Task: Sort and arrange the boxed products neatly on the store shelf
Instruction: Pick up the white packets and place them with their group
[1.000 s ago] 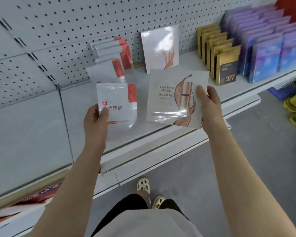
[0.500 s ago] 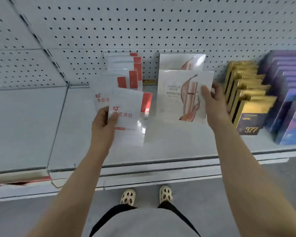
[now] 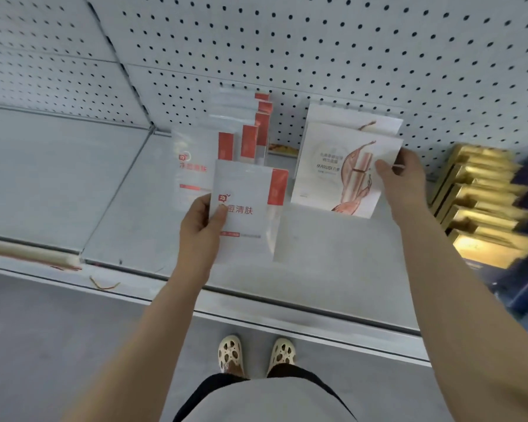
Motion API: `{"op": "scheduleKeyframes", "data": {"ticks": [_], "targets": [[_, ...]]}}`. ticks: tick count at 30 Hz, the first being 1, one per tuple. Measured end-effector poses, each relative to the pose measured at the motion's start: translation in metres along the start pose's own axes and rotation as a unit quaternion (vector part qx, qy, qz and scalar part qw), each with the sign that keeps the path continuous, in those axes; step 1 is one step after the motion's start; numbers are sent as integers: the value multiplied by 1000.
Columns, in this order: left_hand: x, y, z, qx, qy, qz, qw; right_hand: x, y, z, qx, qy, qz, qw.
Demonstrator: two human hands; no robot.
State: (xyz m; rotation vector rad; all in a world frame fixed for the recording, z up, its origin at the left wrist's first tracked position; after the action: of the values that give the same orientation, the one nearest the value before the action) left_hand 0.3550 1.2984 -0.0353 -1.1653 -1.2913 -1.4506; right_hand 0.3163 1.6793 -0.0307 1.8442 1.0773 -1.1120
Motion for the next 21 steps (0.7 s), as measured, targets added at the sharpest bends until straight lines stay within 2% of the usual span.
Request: {"op": "scheduleKeyframes", "data": {"ticks": [5, 8, 9, 11, 14, 16, 21], "targets": [[5, -4, 7, -14, 0, 5, 1000, -23, 14, -4, 72, 58, 0, 996], [7, -4, 9, -33, 0, 8, 999, -57, 42, 4, 115, 123, -92, 981], [8, -4, 8, -39, -1, 10, 999, -70, 52, 13, 96, 130, -133, 978], [10, -2, 6, -46, -2, 16, 999, -95, 70, 42, 2, 121, -188, 975], [7, 2, -1, -57, 5, 21, 998, -113, 88, 95, -211, 144, -177, 951], [4, 7, -8, -59, -2, 30, 998, -114, 96, 124, -298, 187, -160, 922], [-5, 9, -43, -22, -55, 40, 997, -116, 94, 166, -299, 160, -164, 926]]}}
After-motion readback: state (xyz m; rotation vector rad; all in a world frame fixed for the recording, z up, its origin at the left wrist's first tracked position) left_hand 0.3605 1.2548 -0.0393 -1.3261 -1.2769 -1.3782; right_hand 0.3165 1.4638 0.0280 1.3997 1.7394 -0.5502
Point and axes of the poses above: each hand's wrist, its own y-axis away from the middle knuckle, its own z-axis out of the palm, x = y × z, the point moved 5 cm from there along -y, towards the middle knuckle, and after that the axes turned 13 degrees about -x, right-handed, at the moved point
